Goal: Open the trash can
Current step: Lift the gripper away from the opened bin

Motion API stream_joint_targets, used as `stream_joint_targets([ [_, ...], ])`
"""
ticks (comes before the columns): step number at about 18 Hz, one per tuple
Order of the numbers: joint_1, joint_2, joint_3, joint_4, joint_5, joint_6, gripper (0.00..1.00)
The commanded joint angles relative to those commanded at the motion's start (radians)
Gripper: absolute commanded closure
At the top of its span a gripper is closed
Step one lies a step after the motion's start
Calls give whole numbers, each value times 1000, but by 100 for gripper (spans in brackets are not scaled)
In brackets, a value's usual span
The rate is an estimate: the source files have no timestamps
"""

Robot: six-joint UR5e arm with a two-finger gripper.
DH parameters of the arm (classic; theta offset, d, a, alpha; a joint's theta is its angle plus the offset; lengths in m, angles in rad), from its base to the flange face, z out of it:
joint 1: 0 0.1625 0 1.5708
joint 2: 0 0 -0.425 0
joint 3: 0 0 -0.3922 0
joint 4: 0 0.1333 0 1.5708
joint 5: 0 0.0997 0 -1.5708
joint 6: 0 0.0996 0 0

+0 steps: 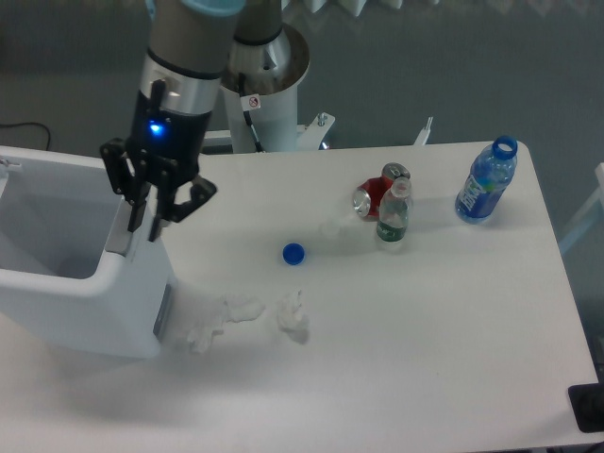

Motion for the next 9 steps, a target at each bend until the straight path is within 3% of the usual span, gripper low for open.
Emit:
stream_joint_targets([
  [5, 48, -54, 5, 40, 12, 20, 0],
  [9, 71, -109, -8, 52, 133, 155, 0],
])
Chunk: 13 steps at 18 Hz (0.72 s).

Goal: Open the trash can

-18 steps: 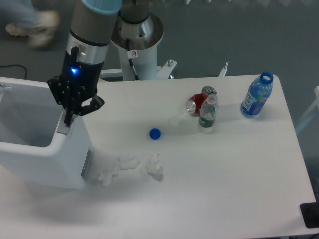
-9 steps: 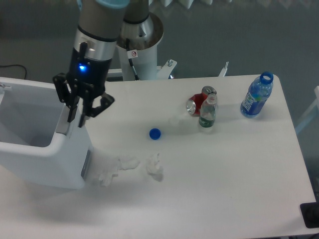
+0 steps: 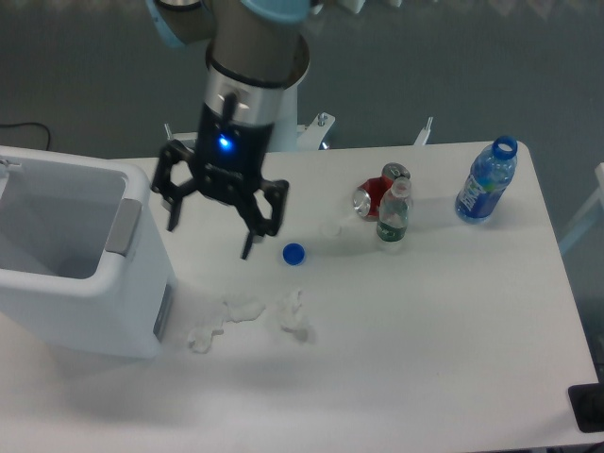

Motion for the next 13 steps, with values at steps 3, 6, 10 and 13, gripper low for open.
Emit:
stream_joint_targets([
  [3, 8, -41, 8, 3, 92, 9, 0],
  [6, 5, -77, 26, 2, 212, 48, 0],
  [10, 2, -130, 29, -5, 318, 231, 0],
  [13, 6, -181, 69, -23, 365, 319, 0],
])
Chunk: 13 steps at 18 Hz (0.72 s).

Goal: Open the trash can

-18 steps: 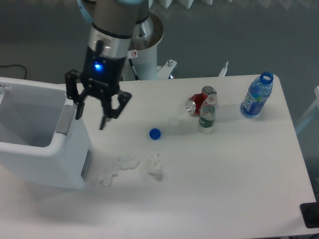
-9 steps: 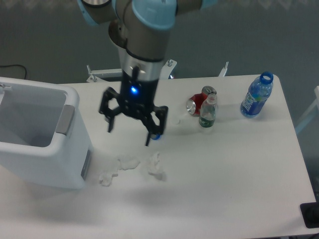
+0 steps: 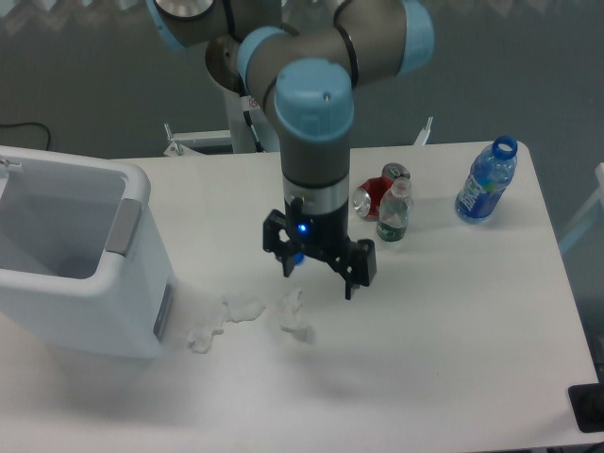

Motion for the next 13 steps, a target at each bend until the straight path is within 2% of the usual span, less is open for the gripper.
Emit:
stream_joint_targets([
  [3, 2, -45, 54, -55, 49, 84, 0],
  [6, 26, -77, 74, -60, 60, 146, 0],
  [8, 34, -80, 75, -77, 52, 151, 0],
  [13, 35, -80, 71, -77, 36, 149, 0],
])
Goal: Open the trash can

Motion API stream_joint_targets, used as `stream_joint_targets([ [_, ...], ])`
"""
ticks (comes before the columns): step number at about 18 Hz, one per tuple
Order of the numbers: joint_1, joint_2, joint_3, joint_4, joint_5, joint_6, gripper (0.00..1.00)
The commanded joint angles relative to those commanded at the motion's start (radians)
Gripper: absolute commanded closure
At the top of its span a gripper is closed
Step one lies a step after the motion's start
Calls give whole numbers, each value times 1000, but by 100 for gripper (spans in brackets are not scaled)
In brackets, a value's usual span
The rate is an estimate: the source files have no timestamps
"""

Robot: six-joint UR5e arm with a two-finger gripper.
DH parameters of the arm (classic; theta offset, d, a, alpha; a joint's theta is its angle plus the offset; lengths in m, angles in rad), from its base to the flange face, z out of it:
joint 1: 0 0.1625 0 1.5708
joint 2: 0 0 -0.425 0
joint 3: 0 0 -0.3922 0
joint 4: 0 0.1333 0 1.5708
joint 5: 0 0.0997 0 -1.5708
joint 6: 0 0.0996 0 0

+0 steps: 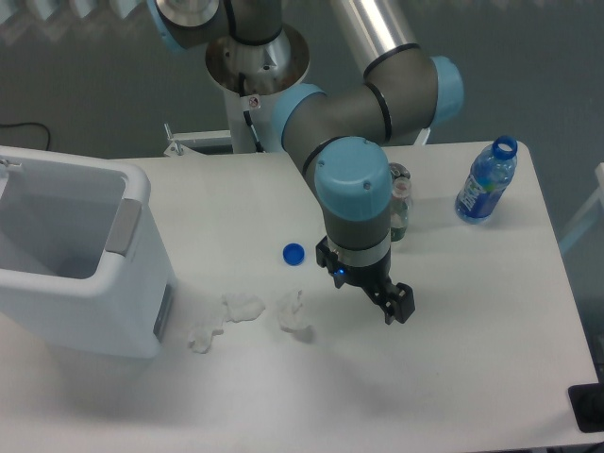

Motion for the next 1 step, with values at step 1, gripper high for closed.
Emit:
stream_joint_targets([
  [1, 0, 2, 0, 0, -12, 0, 0],
])
